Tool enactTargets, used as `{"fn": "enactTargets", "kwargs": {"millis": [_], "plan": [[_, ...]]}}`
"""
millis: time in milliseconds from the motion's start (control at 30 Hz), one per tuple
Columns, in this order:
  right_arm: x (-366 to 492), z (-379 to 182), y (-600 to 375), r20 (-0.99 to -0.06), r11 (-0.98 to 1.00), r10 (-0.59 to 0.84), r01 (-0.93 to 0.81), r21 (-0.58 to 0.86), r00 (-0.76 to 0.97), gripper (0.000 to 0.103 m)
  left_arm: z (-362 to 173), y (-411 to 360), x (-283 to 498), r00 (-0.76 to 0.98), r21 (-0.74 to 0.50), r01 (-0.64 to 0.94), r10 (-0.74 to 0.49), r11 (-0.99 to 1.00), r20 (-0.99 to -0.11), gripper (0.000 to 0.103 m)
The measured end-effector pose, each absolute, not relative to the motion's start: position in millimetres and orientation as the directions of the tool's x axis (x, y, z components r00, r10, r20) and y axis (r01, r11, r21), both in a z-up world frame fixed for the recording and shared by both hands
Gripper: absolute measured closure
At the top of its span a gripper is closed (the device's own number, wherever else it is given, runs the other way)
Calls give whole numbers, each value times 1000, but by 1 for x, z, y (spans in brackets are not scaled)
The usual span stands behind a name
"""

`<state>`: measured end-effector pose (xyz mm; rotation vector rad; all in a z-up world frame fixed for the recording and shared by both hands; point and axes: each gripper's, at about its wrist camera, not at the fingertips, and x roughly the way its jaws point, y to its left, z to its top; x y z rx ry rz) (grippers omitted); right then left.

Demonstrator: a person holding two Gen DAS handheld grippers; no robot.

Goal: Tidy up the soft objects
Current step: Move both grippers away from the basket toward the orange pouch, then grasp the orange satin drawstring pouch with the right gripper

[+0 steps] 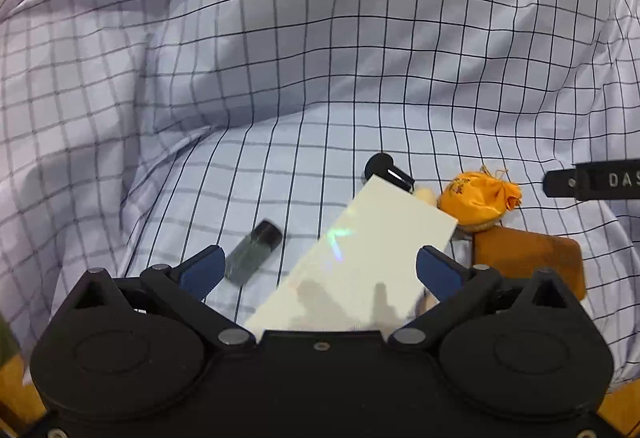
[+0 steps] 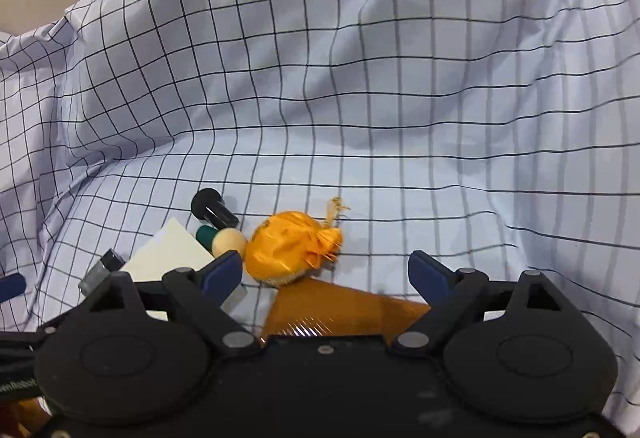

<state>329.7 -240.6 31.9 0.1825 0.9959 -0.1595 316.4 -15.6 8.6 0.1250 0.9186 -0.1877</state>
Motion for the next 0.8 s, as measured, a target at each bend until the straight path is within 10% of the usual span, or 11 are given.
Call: {"fn": "enactTargets", "kwargs": {"millis": [467, 800], "plan": [[389, -37, -223, -897, 980, -29, 190, 61, 442, 15, -6, -13, 366, 597, 5, 208, -123, 978, -793, 5], [397, -32, -239, -825, 990, -64, 139, 18, 561, 59, -23, -27, 393, 588, 11, 236, -133, 972, -798, 5]]}}
